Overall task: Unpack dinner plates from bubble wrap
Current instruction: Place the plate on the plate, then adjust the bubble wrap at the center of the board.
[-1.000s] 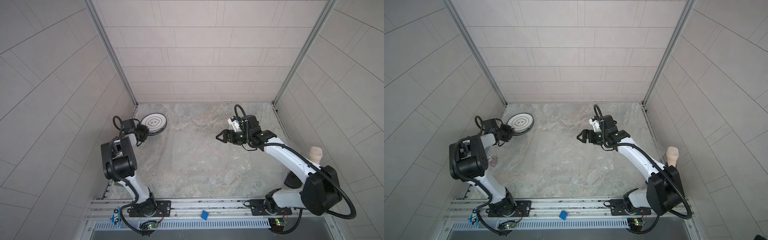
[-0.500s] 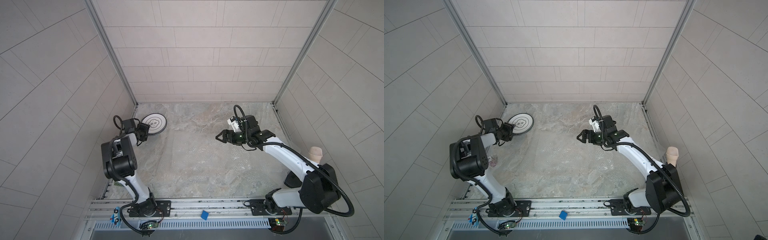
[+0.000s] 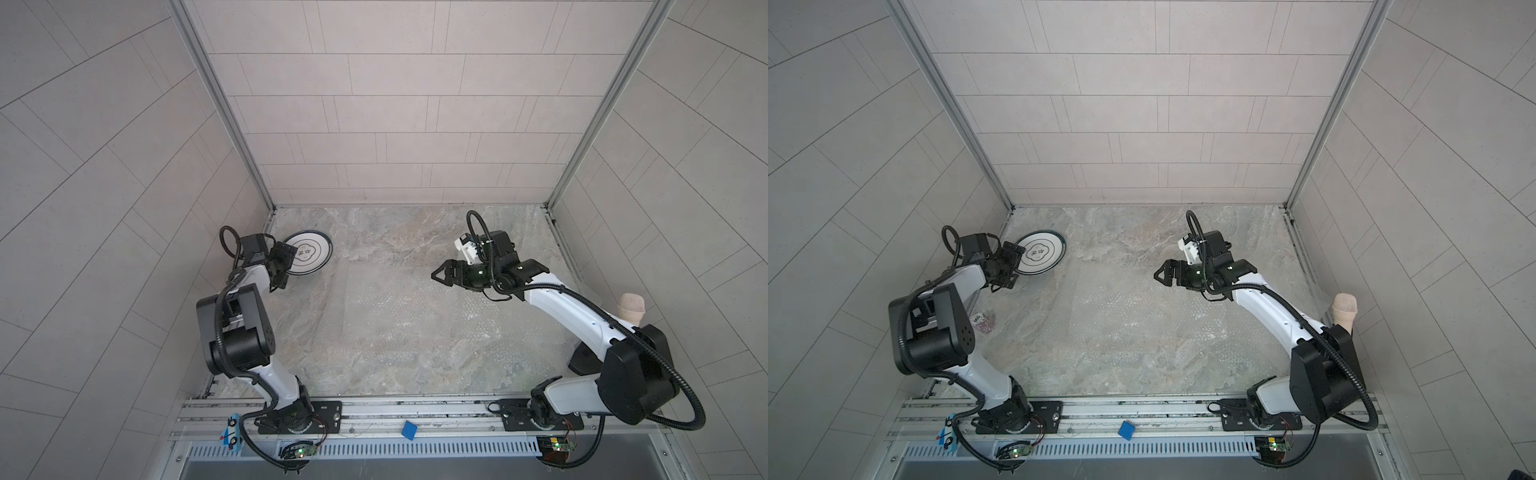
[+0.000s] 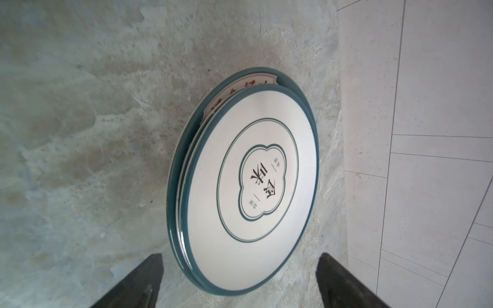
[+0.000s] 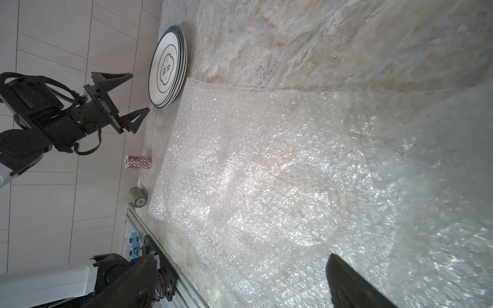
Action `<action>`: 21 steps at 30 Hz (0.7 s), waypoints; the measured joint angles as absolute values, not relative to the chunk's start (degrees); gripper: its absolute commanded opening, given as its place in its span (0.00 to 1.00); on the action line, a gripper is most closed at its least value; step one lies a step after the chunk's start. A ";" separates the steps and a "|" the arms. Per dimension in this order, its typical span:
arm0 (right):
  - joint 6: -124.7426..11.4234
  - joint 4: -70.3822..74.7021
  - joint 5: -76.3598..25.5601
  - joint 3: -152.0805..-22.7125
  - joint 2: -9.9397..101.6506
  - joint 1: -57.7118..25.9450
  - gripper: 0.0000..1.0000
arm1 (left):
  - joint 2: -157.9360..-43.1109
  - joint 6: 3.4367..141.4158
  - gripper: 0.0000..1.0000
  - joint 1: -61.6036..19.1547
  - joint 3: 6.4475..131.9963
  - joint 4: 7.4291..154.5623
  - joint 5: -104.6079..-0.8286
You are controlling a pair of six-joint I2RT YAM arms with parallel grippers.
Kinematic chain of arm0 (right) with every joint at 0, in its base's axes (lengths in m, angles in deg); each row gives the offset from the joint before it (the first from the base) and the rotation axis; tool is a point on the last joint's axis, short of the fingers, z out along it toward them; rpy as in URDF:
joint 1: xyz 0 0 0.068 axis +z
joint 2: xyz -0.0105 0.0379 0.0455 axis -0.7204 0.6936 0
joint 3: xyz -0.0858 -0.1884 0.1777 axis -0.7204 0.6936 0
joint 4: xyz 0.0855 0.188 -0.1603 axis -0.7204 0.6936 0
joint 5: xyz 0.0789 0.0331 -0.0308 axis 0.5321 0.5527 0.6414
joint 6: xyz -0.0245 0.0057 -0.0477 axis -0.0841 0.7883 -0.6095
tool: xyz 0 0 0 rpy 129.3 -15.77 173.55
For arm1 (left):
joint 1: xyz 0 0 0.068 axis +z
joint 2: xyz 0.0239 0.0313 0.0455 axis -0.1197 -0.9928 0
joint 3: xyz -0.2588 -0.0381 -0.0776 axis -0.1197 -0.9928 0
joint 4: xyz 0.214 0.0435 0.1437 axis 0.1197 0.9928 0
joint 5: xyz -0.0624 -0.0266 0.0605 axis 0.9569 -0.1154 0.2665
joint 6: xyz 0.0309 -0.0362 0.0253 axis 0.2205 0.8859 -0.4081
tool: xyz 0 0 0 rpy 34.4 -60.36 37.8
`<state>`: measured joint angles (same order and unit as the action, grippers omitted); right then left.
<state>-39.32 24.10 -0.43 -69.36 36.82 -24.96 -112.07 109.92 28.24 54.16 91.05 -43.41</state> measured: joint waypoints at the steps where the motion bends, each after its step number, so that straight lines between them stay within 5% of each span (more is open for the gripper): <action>1: -39.37 24.19 -0.60 -69.36 36.82 -24.96 1.00 | -110.70 109.60 1.00 28.26 54.16 91.96 -43.76; 11: -40.85 26.47 -1.96 -70.17 37.74 -25.42 1.00 | -102.57 103.87 1.00 25.73 54.16 100.18 -42.14; 21: -41.71 27.45 -2.57 -70.24 40.26 -29.38 1.00 | -91.35 99.06 1.00 5.09 44.19 110.08 -47.36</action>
<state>-41.71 27.45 -2.57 -70.24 40.26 -29.38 -91.35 99.06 5.09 44.19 110.08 -47.36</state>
